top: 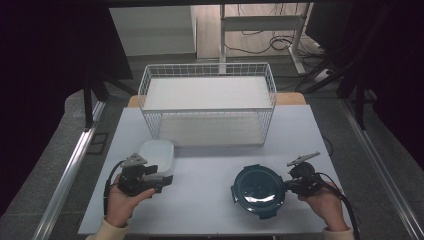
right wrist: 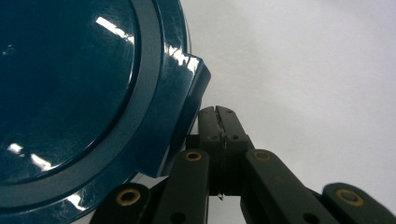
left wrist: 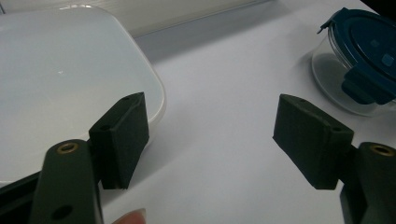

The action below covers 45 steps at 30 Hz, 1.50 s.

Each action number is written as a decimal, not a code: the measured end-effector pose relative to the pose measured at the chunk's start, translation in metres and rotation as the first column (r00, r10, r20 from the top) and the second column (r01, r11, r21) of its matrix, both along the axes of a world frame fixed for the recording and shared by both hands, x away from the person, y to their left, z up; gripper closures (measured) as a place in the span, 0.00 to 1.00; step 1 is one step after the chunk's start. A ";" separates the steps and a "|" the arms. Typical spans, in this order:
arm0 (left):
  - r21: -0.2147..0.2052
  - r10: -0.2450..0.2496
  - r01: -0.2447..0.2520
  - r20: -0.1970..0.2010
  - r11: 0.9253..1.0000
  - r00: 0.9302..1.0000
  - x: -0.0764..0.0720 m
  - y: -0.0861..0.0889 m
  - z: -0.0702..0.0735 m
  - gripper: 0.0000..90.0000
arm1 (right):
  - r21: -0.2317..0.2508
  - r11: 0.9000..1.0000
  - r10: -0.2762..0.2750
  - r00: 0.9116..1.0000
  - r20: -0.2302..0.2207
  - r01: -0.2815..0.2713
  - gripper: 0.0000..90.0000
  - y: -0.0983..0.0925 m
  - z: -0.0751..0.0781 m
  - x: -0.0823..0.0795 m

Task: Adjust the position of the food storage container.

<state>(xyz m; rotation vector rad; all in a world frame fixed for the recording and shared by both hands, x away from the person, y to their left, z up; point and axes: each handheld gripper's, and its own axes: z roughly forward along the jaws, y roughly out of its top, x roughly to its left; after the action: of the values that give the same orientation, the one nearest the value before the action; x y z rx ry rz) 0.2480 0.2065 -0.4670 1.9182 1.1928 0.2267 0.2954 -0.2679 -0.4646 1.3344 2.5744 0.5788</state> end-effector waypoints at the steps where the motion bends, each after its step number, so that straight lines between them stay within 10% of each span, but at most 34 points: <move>1: 0.002 0.001 -0.001 -0.002 1.000 1.000 0.000 0.000 0.000 0.29 | 0.013 1.000 0.003 1.000 -0.011 -0.003 1.00 0.000 0.000 -0.001; 14: 0.007 0.004 -0.004 -0.004 1.000 1.000 0.000 0.000 -0.003 0.29 | 0.088 0.991 0.108 0.993 -0.040 -0.104 1.00 0.036 -0.007 -0.006; 30: 0.015 0.002 -0.002 -0.009 1.000 1.000 0.000 -0.002 -0.004 0.29 | 0.057 0.984 0.169 0.985 -0.023 -0.167 0.99 0.065 -0.008 -0.013; 42: -0.009 0.009 -0.009 0.016 1.000 1.000 0.001 0.004 0.001 0.29 | 0.183 0.977 0.100 0.992 0.073 -0.112 0.98 0.032 0.005 -0.009; 45: -0.022 0.013 -0.012 0.022 1.000 1.000 0.001 0.003 0.003 0.29 | 0.236 0.968 0.071 0.994 0.088 -0.090 0.83 0.022 0.006 -0.008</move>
<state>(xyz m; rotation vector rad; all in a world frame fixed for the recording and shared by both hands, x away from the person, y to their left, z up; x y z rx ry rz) 0.2491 0.2096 -0.4644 1.8853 1.1884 0.2405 0.2869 -0.2457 -0.4589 1.2496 2.5680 0.9645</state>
